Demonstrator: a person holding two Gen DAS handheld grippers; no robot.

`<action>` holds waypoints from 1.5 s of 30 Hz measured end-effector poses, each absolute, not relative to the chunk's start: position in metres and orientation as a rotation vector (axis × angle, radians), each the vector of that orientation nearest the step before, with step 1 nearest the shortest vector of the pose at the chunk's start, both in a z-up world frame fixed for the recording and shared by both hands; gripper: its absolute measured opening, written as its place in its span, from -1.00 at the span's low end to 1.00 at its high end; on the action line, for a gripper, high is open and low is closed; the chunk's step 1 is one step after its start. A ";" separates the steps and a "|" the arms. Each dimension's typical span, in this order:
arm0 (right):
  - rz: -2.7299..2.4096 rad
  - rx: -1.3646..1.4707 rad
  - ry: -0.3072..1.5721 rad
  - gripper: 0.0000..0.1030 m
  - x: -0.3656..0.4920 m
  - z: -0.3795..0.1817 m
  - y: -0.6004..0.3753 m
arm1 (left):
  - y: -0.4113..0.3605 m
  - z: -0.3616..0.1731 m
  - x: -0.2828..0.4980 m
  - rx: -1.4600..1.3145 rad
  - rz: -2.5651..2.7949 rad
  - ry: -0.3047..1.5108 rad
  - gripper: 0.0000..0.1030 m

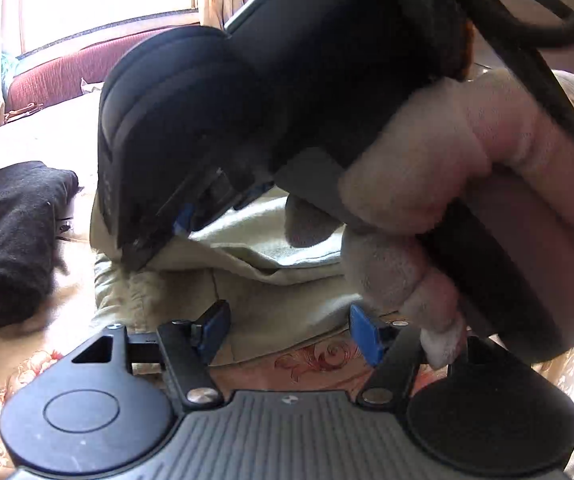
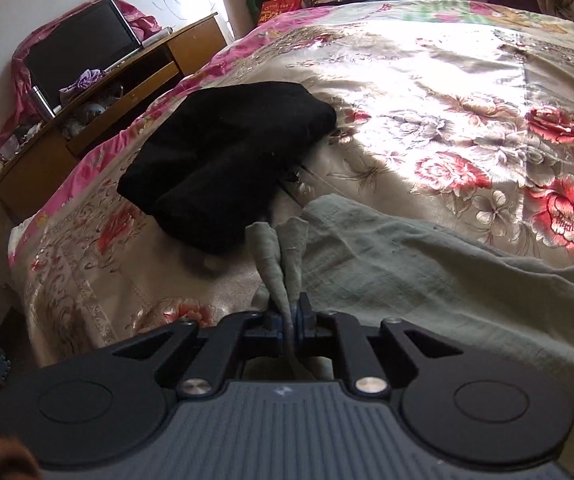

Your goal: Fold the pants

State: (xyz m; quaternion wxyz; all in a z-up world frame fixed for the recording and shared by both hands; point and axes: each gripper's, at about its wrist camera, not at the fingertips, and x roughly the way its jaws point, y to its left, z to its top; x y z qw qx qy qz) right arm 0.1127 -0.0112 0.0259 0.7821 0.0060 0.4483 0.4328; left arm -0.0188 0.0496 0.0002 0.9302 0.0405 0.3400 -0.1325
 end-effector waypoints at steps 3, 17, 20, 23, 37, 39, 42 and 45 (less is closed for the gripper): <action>0.983 0.013 0.962 -0.72 0.107 0.030 -0.010 | 0.052 0.004 -0.024 0.091 -0.248 0.707 0.54; 0.626 0.222 0.860 -0.53 0.153 0.047 -0.175 | 0.056 0.053 -0.042 0.178 -0.208 0.552 0.67; 0.557 0.210 0.861 -0.53 0.183 0.038 -0.199 | 0.047 0.048 -0.015 0.190 -0.223 0.526 0.71; 0.521 0.204 0.864 -0.39 0.221 0.022 -0.215 | 0.036 0.034 0.013 0.193 -0.237 0.555 0.71; 0.958 0.419 1.195 -0.28 0.252 -0.020 -0.238 | 0.050 -0.016 0.045 0.145 -0.199 0.838 0.79; 0.978 0.377 1.186 -0.28 0.253 -0.020 -0.232 | 0.046 -0.015 0.044 0.158 -0.198 0.843 0.81; 0.987 0.368 1.170 -0.28 0.265 -0.025 -0.224 | 0.046 -0.015 0.047 0.152 -0.195 0.852 0.83; 0.969 0.473 1.176 -0.28 0.283 -0.037 -0.221 | 0.045 -0.016 0.048 0.153 -0.191 0.854 0.85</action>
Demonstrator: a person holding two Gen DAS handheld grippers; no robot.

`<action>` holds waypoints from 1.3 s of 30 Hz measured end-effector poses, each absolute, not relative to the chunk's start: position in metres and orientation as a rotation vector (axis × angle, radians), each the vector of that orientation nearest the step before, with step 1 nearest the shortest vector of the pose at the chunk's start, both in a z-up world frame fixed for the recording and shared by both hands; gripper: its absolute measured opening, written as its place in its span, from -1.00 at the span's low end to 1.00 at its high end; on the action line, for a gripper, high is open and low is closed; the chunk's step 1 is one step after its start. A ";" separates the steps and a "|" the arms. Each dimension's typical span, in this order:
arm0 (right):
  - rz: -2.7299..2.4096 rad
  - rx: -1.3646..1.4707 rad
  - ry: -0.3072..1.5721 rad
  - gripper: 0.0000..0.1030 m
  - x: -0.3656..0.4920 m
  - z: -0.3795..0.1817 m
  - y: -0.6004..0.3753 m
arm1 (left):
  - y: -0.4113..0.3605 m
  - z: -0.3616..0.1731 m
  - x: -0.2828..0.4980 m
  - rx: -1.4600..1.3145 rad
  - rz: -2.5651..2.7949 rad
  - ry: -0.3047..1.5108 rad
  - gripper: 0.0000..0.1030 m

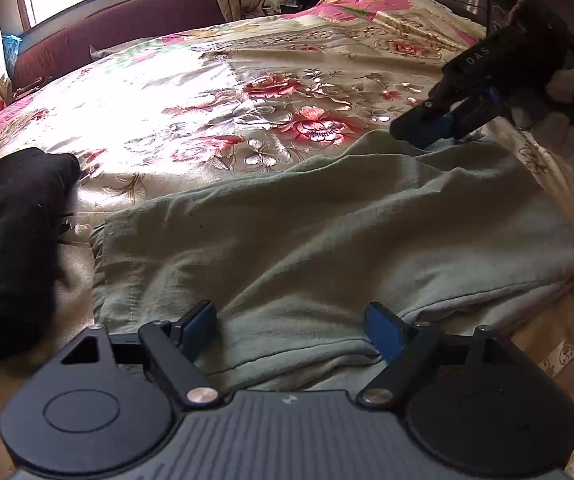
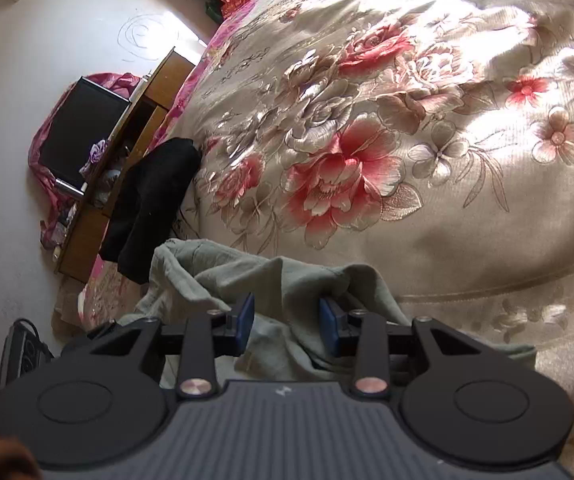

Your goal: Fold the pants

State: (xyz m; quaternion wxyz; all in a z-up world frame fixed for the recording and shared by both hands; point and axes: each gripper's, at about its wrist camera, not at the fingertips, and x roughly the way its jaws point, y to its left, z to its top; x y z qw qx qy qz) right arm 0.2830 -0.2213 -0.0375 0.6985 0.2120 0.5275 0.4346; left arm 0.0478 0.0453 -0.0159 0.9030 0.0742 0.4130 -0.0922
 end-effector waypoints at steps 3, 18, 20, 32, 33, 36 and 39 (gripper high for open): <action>0.876 0.594 1.116 -0.62 0.298 -0.041 -0.228 | 0.044 -0.016 0.048 0.161 -0.191 0.855 0.86; 0.813 0.299 1.123 -0.20 0.264 -0.022 -0.220 | 0.039 -0.015 0.043 0.184 -0.166 0.826 0.86; 0.760 0.253 1.138 -0.92 0.270 -0.030 -0.206 | 0.039 -0.015 0.042 0.186 -0.161 0.822 0.86; 0.619 0.303 1.031 -0.78 0.252 -0.007 -0.240 | 0.038 -0.006 0.029 0.235 -0.131 0.804 0.86; 0.612 0.301 1.008 -0.70 0.242 0.001 -0.251 | 0.039 -0.002 0.027 0.253 -0.128 0.795 0.86; 0.548 0.381 0.974 -0.16 0.204 0.013 -0.296 | 0.039 0.005 0.017 0.297 -0.123 0.769 0.86; 0.488 0.469 0.967 -0.16 0.170 0.009 -0.336 | 0.039 0.004 0.011 0.306 -0.119 0.760 0.86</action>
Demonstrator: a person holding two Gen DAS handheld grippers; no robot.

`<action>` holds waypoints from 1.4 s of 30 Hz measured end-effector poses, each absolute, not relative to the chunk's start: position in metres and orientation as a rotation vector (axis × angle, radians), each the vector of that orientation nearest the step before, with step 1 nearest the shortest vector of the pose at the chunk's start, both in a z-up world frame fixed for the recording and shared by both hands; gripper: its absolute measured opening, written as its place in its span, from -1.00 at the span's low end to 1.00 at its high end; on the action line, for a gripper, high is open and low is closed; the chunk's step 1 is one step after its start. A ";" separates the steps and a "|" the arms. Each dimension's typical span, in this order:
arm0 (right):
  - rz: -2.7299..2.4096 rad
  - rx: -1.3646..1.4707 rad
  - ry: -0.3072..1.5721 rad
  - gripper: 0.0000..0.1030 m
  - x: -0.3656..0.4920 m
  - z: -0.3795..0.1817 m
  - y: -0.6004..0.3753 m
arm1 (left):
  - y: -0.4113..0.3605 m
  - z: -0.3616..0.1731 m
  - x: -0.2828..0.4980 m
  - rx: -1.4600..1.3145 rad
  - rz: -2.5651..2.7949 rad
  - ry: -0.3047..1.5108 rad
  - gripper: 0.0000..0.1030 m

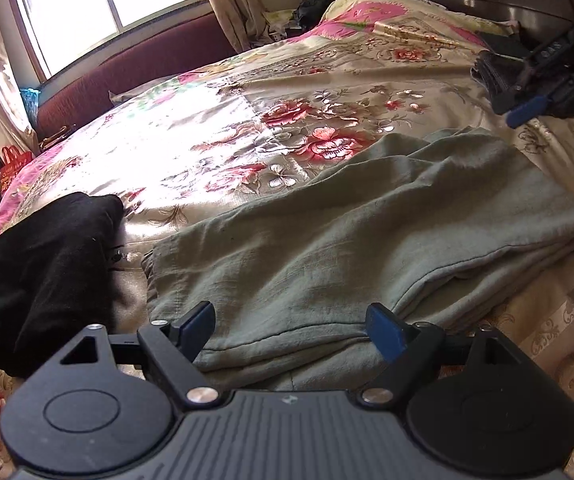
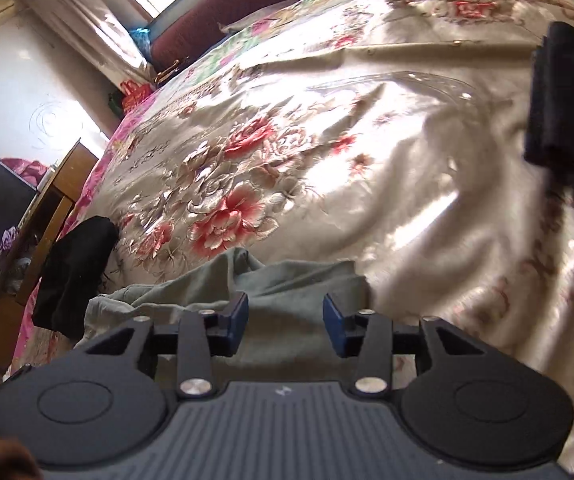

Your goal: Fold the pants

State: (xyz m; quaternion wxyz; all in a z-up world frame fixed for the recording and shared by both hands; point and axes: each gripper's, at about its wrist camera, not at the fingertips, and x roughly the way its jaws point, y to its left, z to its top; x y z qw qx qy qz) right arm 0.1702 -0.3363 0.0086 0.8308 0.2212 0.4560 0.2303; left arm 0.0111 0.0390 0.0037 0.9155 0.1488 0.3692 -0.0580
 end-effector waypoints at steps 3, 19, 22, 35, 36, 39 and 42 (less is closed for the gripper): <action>0.499 0.604 1.006 -0.15 0.151 -0.014 -0.359 | 0.036 0.003 0.009 0.290 -0.118 0.761 0.86; 0.694 0.843 1.084 -0.36 0.161 -0.073 -0.328 | 0.000 0.018 0.020 0.372 -0.167 0.737 0.86; 0.643 0.909 1.041 -0.79 0.158 -0.071 -0.332 | -0.007 0.011 0.029 0.380 -0.178 0.770 0.86; 0.439 0.945 0.905 -0.79 0.138 -0.051 -0.427 | -0.086 -0.004 0.026 0.419 -0.409 0.785 0.84; 0.452 0.935 0.921 -0.75 0.139 -0.051 -0.424 | -0.086 -0.001 0.025 0.418 -0.419 0.783 0.84; 0.445 0.887 0.947 -0.72 0.144 -0.054 -0.414 | -0.076 0.009 0.021 0.392 -0.397 0.776 0.84; 0.358 0.805 0.933 -0.72 0.146 -0.044 -0.411 | -0.053 0.017 0.015 0.364 -0.319 0.775 0.84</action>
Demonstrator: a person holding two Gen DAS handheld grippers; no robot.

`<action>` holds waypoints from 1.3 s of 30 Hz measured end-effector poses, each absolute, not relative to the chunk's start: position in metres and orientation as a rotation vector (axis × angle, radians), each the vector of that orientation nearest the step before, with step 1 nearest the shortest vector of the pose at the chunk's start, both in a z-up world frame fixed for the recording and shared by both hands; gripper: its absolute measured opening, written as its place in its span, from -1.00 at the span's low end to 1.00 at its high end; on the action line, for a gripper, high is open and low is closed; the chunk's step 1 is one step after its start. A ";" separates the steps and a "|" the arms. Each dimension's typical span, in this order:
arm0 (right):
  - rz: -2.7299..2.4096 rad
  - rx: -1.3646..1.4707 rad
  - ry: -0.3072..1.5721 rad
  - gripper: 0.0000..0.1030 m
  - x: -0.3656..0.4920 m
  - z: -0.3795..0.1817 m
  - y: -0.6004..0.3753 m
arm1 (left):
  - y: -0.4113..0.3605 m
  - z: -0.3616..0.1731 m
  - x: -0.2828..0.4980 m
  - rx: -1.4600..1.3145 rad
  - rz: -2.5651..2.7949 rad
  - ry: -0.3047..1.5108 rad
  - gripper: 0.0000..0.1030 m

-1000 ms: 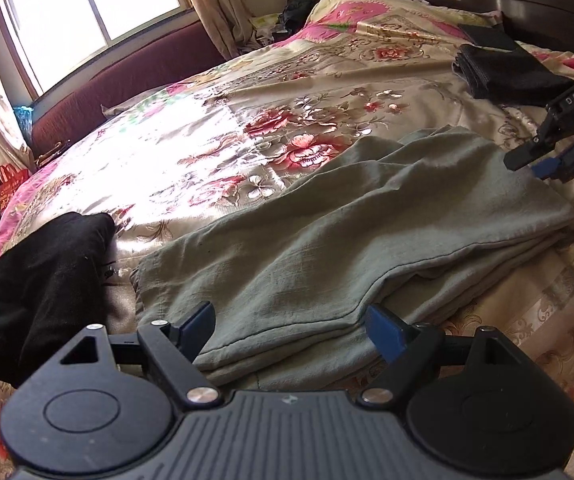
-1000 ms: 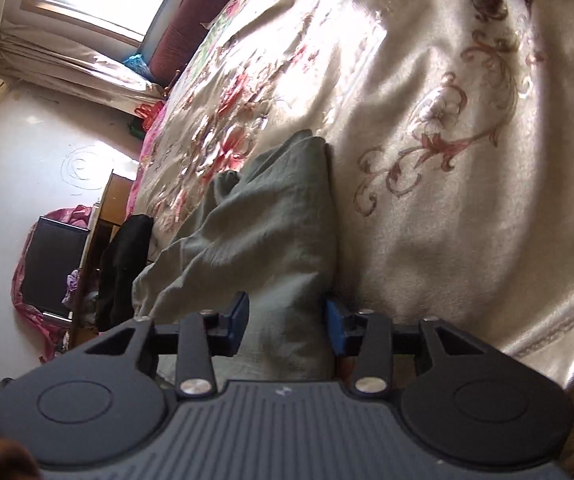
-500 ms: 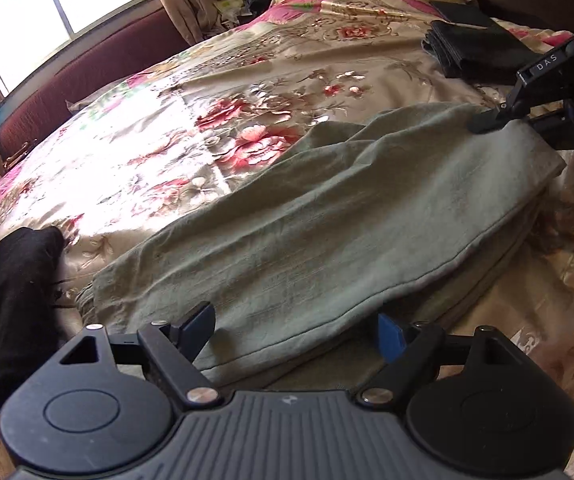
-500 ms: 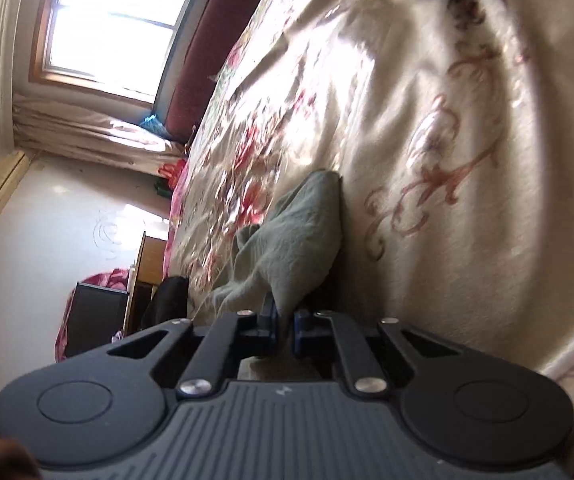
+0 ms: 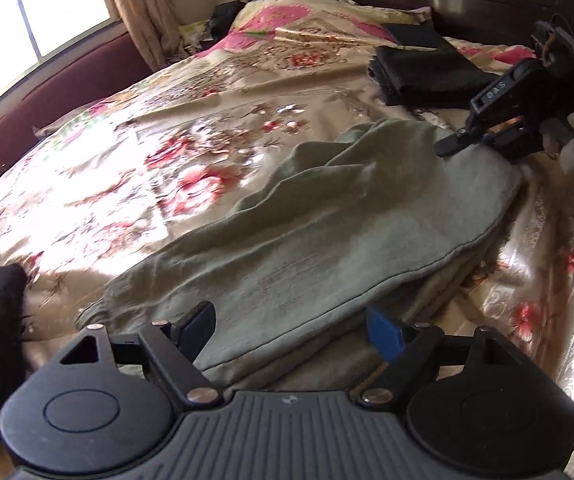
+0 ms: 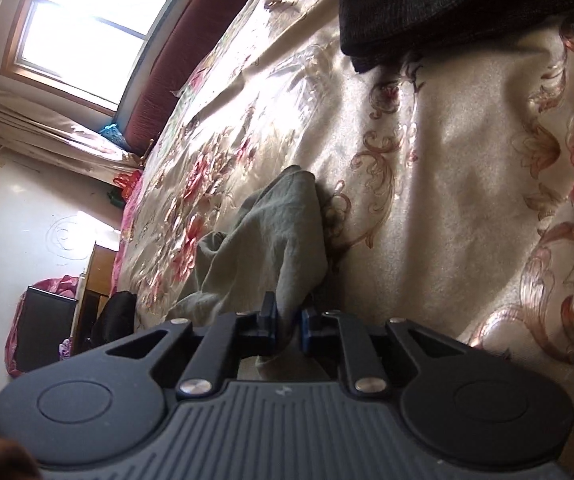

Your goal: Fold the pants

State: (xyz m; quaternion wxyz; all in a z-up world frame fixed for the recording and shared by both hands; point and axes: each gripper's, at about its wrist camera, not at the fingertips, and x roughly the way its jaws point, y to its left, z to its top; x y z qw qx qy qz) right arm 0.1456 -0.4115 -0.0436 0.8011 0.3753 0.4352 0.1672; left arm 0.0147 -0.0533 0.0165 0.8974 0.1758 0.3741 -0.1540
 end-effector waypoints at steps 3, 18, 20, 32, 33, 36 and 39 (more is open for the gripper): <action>0.268 0.673 0.863 -0.71 0.134 -0.017 -0.410 | -0.025 0.020 0.005 0.328 -0.234 0.767 0.84; 1.049 -0.099 0.834 -0.36 0.070 0.032 -0.108 | 0.036 0.012 -0.041 0.222 -0.124 0.748 0.85; 1.065 -0.218 0.808 -0.26 0.062 0.027 -0.090 | 0.043 0.010 -0.042 0.181 -0.130 0.747 0.85; 0.940 -0.278 0.822 -0.33 0.073 0.022 -0.064 | 0.064 0.015 -0.044 0.051 -0.165 0.678 0.85; 0.933 -0.280 0.818 -0.33 0.073 0.021 -0.062 | 0.064 0.015 -0.045 0.048 -0.164 0.674 0.85; 0.900 -0.236 0.854 -0.75 0.078 0.022 -0.058 | 0.067 0.017 -0.049 0.036 -0.156 0.653 0.85; 0.892 -0.185 0.818 -0.79 0.076 0.037 -0.061 | 0.071 0.021 -0.054 0.028 -0.145 0.634 0.85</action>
